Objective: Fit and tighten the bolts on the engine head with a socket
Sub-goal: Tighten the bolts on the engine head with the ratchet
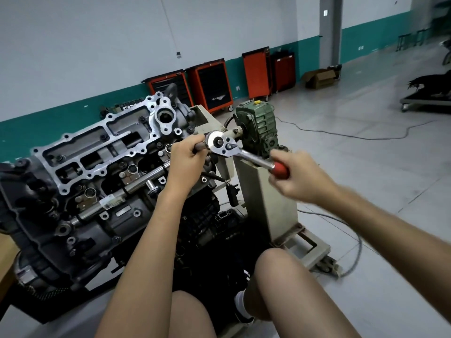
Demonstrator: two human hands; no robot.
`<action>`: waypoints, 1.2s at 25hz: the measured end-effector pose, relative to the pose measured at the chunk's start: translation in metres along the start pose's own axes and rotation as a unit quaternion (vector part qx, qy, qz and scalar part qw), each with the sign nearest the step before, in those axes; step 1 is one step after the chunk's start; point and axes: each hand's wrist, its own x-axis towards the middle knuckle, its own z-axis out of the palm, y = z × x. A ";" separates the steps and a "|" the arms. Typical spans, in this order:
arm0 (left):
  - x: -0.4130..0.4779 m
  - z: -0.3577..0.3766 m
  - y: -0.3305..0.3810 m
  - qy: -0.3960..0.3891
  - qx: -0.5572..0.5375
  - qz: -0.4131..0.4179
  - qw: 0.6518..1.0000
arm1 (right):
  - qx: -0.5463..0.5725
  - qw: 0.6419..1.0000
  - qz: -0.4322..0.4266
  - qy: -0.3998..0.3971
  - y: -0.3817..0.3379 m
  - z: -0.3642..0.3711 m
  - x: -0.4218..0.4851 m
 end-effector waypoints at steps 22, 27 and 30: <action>-0.001 0.002 0.003 0.011 0.027 -0.006 1.000 | 0.189 0.976 0.098 0.049 -0.029 0.049 -0.043; 0.000 0.003 -0.003 -0.003 0.039 -0.029 0.999 | 0.530 0.813 0.232 0.063 -0.137 0.129 -0.067; 0.000 0.000 -0.003 -0.018 0.034 -0.022 0.999 | 0.473 0.851 0.224 0.031 -0.113 0.109 -0.067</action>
